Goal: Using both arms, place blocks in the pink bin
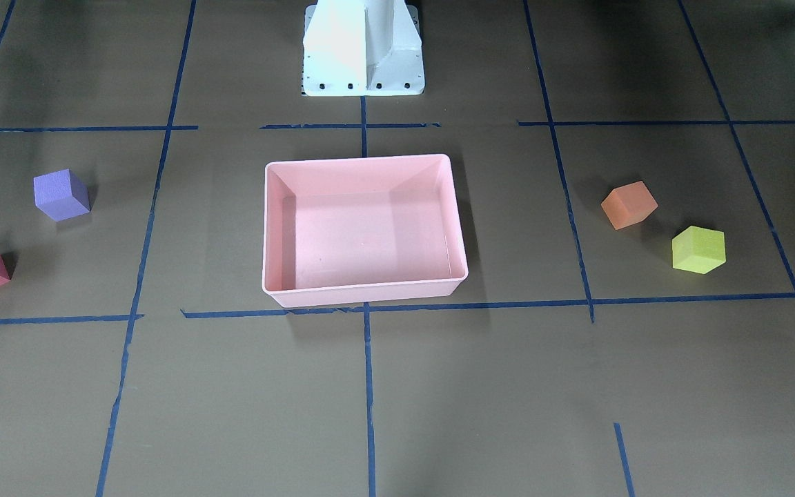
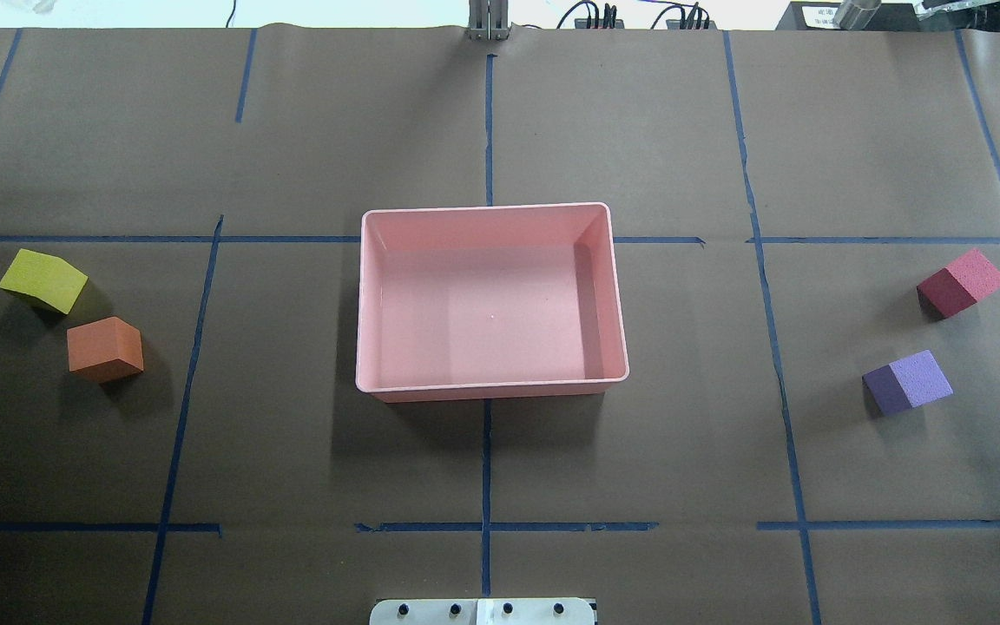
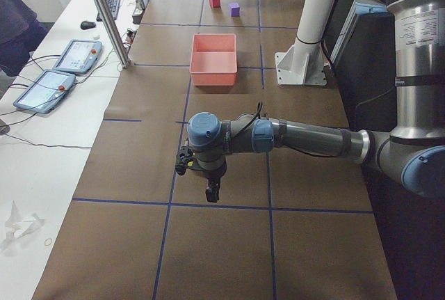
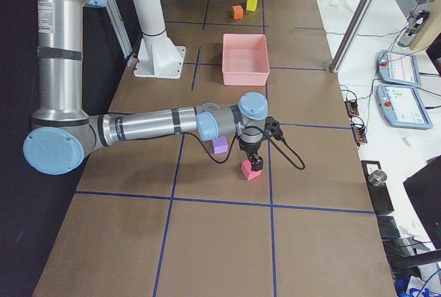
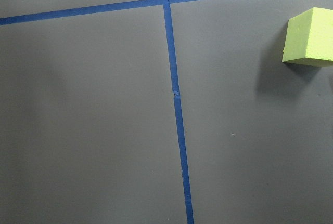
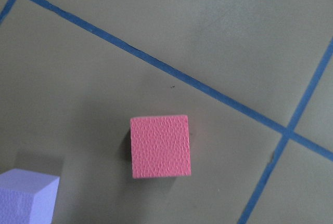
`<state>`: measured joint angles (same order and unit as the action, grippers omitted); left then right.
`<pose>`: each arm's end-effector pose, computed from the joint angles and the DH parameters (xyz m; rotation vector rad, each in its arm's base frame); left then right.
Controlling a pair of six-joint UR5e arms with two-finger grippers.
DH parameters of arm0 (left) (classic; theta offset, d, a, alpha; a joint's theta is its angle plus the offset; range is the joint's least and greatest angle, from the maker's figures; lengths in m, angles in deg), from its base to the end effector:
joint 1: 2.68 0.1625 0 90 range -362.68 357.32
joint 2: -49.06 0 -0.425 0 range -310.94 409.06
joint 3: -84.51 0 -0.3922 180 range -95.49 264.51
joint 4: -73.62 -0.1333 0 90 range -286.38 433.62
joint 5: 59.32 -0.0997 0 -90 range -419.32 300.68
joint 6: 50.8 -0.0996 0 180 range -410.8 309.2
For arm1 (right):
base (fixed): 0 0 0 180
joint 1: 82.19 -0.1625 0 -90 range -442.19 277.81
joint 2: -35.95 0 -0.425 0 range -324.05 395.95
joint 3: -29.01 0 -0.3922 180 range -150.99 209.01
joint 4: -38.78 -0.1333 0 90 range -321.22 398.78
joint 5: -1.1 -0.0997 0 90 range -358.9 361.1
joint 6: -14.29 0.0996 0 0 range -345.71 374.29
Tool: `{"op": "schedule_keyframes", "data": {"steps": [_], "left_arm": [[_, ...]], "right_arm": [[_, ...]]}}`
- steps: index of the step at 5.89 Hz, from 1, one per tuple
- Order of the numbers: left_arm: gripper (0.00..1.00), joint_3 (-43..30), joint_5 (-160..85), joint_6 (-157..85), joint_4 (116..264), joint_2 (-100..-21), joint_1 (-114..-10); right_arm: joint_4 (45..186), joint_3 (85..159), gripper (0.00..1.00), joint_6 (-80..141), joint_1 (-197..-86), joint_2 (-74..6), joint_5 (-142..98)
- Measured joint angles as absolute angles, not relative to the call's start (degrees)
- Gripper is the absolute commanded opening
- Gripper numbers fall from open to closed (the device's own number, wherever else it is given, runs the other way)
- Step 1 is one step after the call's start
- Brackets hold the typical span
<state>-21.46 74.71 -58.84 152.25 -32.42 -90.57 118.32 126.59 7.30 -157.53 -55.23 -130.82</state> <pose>-0.0485 -0.4226 0.6102 -0.0252 0.7712 0.1420 -0.0614 -0.4986 0.5857 0.2339 -0.7503 -0.4660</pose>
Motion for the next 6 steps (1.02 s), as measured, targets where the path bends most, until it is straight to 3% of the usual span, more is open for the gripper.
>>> {"op": "schedule_keyframes", "data": {"steps": [2, 4, 5, 6], "left_arm": [[1.0, -21.56, 74.71, -58.8, 152.24, -32.42, -90.57], [1.0, -21.6, 74.71, -58.82, 152.27, -32.42, -90.57], [1.0, -21.63, 74.71, -58.86, 152.28, -32.42, -90.57], [1.0, -21.65, 74.71, -58.86, 152.28, -32.42, -90.57]], "right_arm": [[115.95, 118.67, 1.0, 9.0, -152.96, -50.02, -130.21], [115.79, 115.6, 1.0, 11.54, -149.79, -48.14, -129.04], [115.78, 114.21, 0.93, 11.82, -148.25, -48.03, -127.89], [115.78, 112.79, 0.59, 11.92, -146.87, -47.97, -126.81]]}}
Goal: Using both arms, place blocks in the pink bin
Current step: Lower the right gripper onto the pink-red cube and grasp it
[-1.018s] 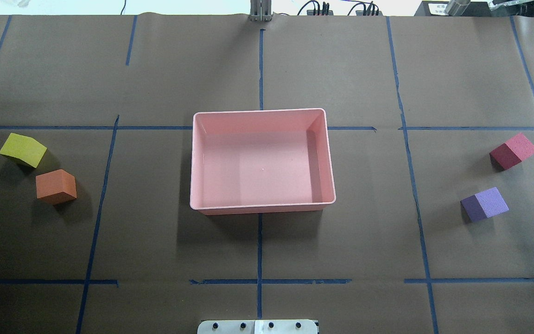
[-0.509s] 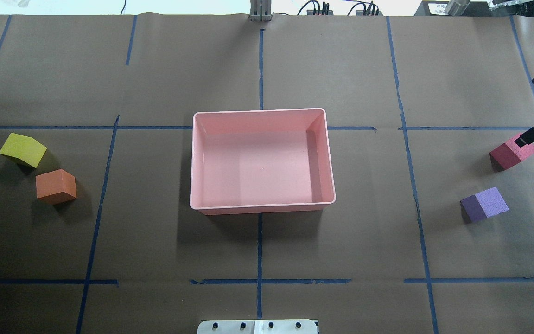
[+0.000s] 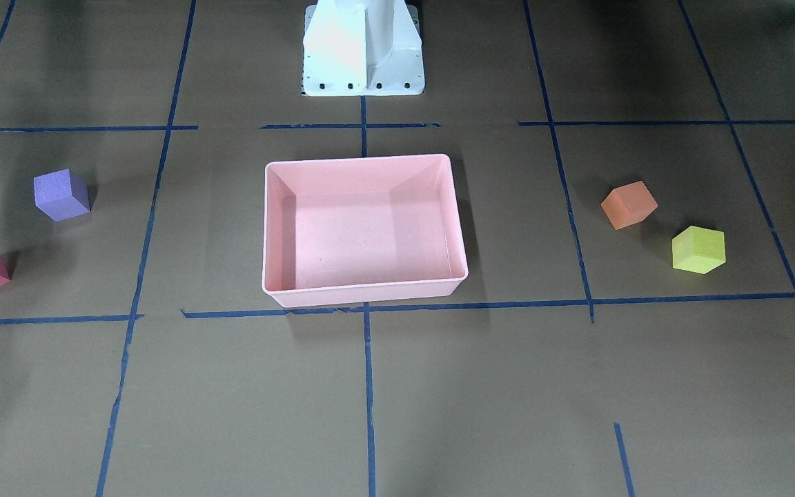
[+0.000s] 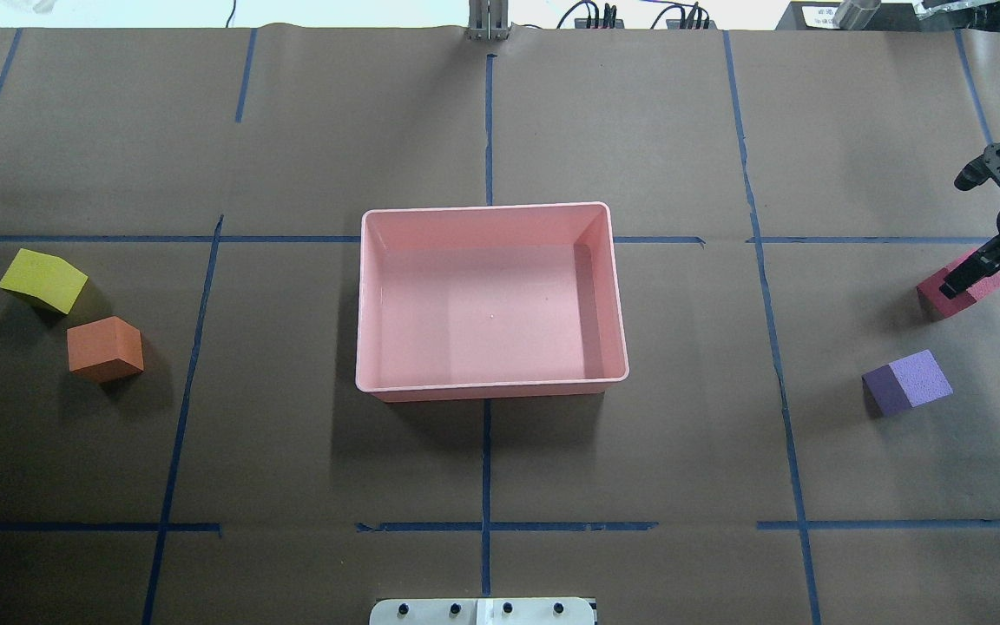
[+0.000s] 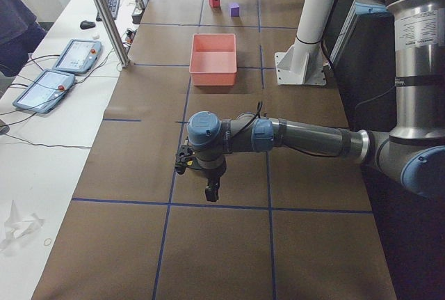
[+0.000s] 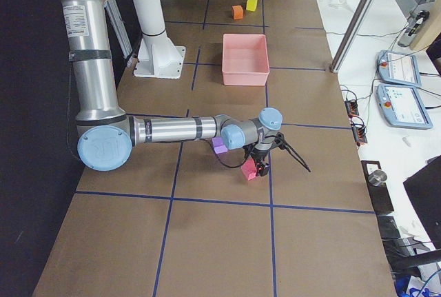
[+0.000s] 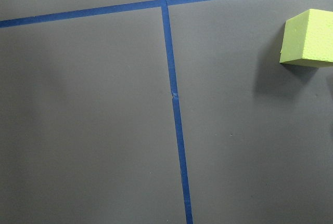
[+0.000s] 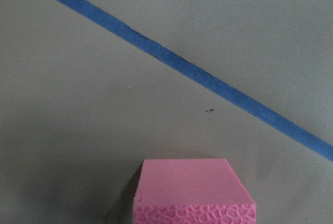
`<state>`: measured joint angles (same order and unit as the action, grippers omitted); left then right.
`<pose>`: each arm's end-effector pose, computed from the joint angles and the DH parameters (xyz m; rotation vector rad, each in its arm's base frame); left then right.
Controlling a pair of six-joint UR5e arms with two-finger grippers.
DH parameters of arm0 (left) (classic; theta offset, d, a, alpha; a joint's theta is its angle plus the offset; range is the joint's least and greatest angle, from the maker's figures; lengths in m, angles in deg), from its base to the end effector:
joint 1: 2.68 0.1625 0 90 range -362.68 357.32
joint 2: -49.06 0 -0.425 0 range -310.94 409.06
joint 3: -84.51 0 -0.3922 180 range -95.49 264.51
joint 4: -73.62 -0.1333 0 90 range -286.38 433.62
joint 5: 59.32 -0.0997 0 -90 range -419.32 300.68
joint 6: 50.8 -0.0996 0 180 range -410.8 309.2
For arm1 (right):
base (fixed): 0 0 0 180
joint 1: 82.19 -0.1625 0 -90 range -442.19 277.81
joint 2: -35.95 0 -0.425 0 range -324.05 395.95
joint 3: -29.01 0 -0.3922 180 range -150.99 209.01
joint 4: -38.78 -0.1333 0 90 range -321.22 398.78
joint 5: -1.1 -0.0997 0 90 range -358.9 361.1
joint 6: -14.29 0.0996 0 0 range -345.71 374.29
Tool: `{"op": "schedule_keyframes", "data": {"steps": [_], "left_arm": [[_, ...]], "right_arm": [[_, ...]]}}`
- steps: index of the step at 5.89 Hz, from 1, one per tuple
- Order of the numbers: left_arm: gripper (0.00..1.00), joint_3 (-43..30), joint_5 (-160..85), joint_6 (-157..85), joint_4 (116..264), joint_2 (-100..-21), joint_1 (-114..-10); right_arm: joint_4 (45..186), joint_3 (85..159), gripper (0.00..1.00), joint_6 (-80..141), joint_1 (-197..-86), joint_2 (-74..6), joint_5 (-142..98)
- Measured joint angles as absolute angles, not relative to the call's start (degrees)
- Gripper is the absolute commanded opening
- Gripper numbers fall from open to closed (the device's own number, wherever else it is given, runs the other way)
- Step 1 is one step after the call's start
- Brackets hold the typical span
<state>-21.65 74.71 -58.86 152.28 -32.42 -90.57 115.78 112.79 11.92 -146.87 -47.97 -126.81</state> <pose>-0.0485 -0.4227 0.6086 -0.0214 0.7710 0.1438 -0.1709 -0.5297 0.6405 0.0818 -0.6973 -0.5378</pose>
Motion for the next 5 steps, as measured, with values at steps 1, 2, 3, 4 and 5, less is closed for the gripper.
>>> {"op": "schedule_keyframes", "data": {"steps": [1, 2, 3, 4, 5], "left_arm": [[1.0, -21.66, 74.71, -58.82, 152.31, -32.42, -90.57], [1.0, -21.66, 74.71, -58.83, 152.35, -32.45, -90.57], [1.0, -21.7, 74.71, -58.86, 152.4, -32.48, -90.57], [1.0, -21.92, 74.71, -58.86, 152.39, -32.5, -90.57], [1.0, -22.42, 74.71, -58.82, 152.29, -32.48, -90.57]], "right_arm": [[115.86, 111.99, 0.36, 12.01, -145.91, -47.51, -126.03], [116.07, 111.89, 0.32, 12.16, -145.57, -46.84, -125.78], [116.31, 112.78, 0.32, 13.66, -145.56, -46.01, -125.89], [116.9, 115.12, 0.32, 17.88, -145.61, -44.76, -126.44], [119.38, 118.81, 0.32, 25.03, -145.34, -42.2, -127.48]]}}
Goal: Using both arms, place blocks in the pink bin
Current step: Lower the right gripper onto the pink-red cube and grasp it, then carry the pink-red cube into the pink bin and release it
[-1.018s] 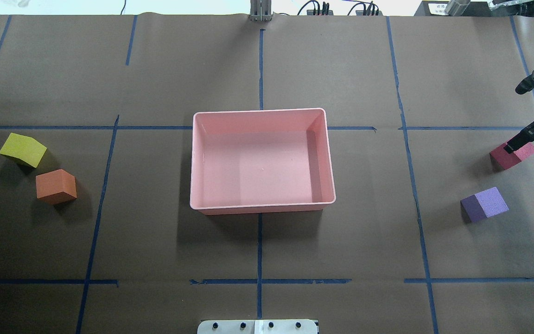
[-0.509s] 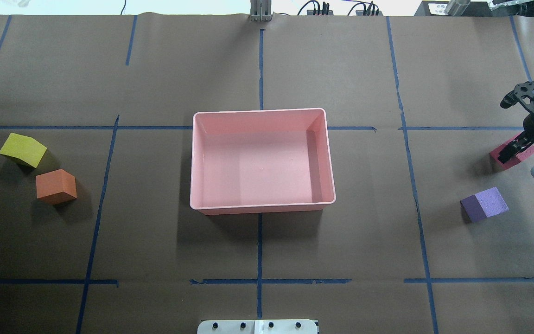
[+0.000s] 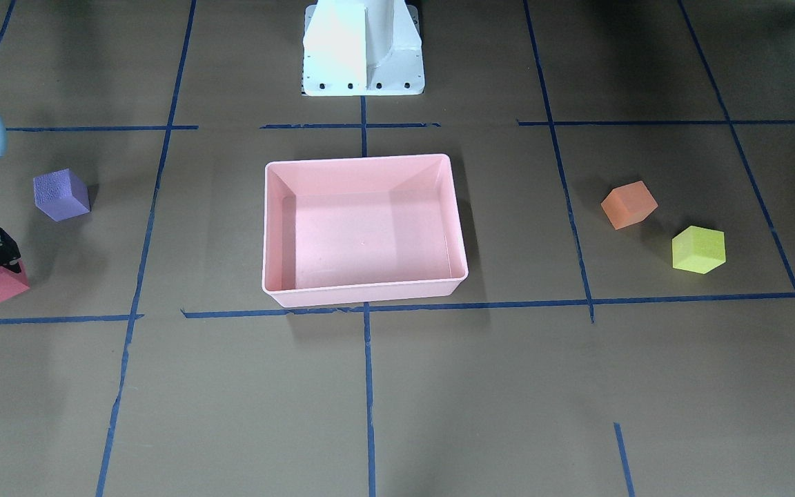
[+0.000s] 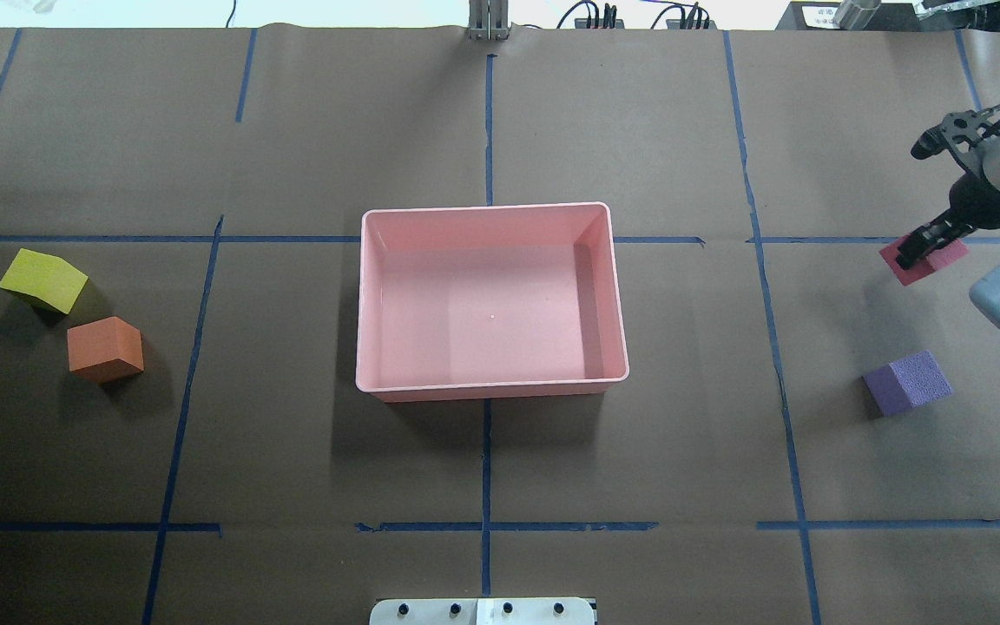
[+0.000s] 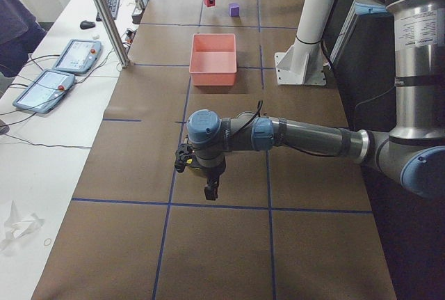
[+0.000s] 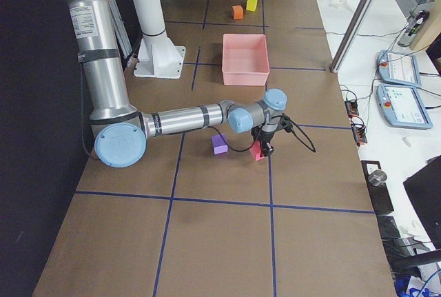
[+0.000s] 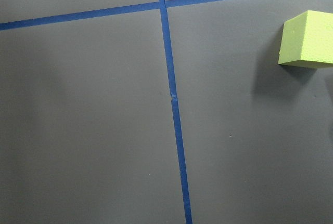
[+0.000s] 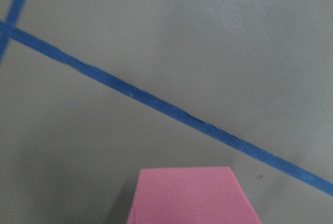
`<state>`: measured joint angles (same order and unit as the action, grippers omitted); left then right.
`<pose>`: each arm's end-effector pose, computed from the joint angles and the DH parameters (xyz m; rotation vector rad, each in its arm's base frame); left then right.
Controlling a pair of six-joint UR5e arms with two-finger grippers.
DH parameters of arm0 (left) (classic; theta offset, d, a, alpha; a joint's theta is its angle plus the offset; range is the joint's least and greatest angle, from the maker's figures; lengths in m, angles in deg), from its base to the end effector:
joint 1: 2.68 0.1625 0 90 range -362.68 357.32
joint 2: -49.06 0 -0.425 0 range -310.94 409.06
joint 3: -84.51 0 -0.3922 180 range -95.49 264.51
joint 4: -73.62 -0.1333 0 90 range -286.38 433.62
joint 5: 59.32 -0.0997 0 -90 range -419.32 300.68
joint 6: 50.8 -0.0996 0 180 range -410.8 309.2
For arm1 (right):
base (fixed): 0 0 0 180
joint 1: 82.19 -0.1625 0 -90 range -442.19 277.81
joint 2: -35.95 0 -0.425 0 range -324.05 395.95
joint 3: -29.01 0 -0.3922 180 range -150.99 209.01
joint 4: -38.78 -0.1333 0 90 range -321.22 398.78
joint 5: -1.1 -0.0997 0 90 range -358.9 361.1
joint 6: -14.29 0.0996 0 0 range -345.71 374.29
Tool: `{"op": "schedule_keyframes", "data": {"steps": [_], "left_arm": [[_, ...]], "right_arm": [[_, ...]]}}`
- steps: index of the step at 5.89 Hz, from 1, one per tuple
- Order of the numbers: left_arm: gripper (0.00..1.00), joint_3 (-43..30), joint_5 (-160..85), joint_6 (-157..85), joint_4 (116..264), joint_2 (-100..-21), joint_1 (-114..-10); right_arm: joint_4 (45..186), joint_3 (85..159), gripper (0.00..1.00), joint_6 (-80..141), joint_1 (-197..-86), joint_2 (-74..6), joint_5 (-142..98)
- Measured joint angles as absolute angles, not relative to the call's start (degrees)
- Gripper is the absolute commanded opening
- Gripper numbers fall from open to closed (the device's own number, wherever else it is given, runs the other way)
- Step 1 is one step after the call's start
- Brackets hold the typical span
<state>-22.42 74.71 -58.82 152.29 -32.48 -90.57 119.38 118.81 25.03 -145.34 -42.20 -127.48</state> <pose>-0.0485 -0.4235 0.6016 -0.0078 0.7705 0.1488 -0.2041 -0.5607 0.5361 0.1208 -0.7485 -0.3913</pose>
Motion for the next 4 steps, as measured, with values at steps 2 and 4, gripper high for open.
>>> {"op": "schedule_keyframes", "data": {"steps": [2, 4], "left_arm": [[1.0, -23.4, 74.61, -58.8, 152.27, -32.48, -90.57], [1.0, -24.25, 74.55, -58.65, 152.65, -32.77, -90.44]], "right_arm": [[126.59, 125.06, 0.33, 44.41, -140.35, -32.84, -128.53], [128.1, 125.91, 0.33, 66.43, -131.72, -22.88, -124.82]]}}
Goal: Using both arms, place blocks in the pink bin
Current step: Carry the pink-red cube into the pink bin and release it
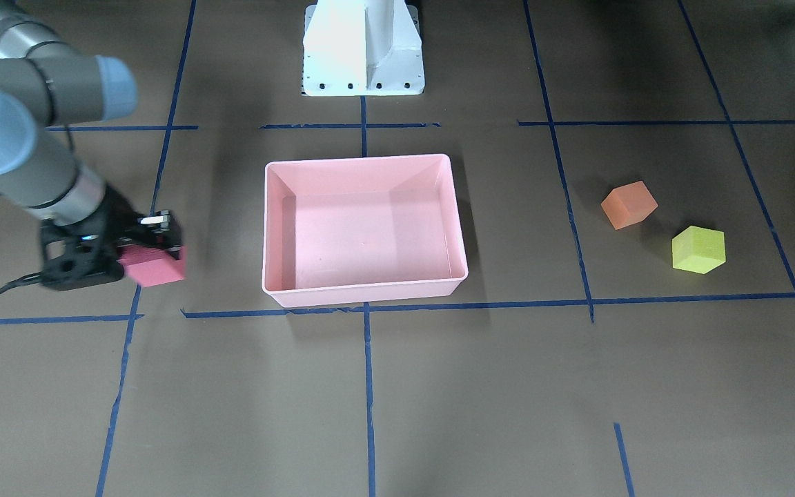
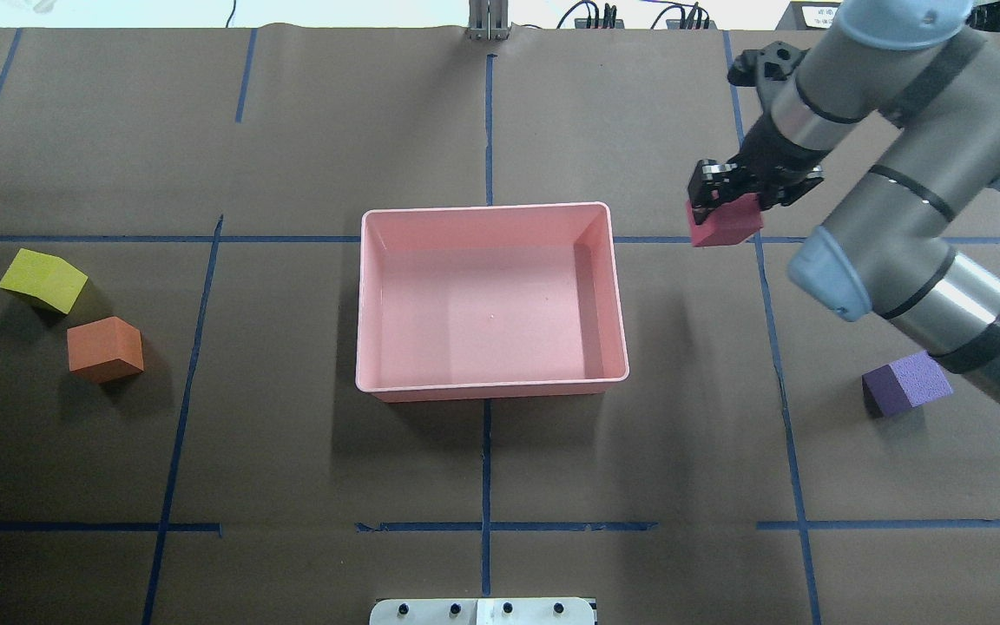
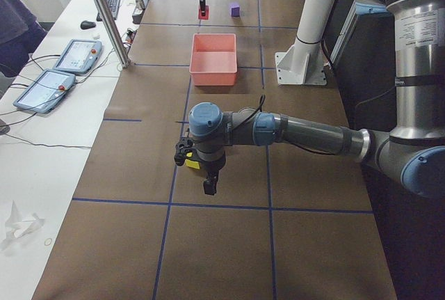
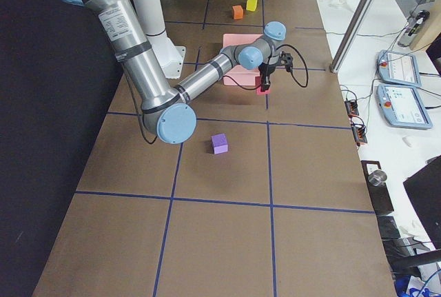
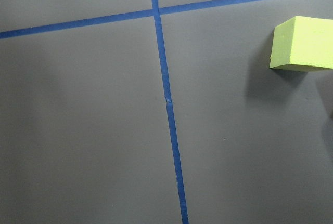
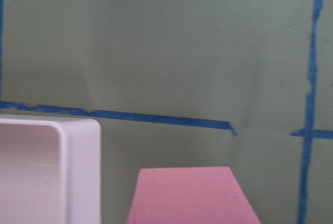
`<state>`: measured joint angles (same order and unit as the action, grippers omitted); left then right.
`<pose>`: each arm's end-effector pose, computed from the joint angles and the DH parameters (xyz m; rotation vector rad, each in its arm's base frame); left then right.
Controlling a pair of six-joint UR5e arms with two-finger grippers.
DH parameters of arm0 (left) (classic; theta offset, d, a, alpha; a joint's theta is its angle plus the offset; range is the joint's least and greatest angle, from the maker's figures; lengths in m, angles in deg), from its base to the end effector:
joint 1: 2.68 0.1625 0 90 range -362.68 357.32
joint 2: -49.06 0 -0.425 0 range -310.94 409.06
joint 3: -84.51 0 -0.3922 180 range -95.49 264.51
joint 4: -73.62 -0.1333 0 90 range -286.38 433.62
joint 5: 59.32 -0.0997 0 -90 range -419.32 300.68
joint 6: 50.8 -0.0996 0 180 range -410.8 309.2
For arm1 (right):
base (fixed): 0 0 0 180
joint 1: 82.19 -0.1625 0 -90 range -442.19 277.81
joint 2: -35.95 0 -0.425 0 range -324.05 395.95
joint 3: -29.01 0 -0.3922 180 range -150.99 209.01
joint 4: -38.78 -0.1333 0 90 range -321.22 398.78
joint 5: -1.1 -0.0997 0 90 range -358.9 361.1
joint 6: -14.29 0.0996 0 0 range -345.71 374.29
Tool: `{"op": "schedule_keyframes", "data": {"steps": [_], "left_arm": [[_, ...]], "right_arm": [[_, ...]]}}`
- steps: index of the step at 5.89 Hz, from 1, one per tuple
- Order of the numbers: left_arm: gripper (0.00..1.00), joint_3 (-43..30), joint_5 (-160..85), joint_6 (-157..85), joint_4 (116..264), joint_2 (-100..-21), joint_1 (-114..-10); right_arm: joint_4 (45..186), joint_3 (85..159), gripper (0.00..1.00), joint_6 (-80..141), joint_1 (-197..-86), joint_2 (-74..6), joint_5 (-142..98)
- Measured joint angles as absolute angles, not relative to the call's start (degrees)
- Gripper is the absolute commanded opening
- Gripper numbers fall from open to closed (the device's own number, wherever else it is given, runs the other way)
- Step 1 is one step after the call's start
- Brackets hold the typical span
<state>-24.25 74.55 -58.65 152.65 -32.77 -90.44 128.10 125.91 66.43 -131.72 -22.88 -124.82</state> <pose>-0.0476 -0.4265 0.5836 0.0312 0.7660 0.1649 -0.3695 -0.5484 0.2848 0.0159 -0.8871 -0.0218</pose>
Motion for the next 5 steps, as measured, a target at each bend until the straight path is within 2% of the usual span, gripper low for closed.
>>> {"op": "schedule_keyframes", "data": {"steps": [1, 2, 5], "left_arm": [[1.0, -24.5, 74.63, -58.42, 153.99, -33.78, -90.32], [1.0, -24.51, 74.63, -58.26, 157.14, -34.82, -90.26], [1.0, -23.54, 75.81, -51.74, 162.73, -38.04, -85.14]], "right_arm": [[129.2, 125.67, 0.45, 76.06, -126.46, -18.05, -120.37], [131.11, 125.31, 0.99, 82.58, -121.99, -14.07, -116.24], [135.63, 125.8, 1.0, 86.85, -115.86, -9.81, -108.69]]}}
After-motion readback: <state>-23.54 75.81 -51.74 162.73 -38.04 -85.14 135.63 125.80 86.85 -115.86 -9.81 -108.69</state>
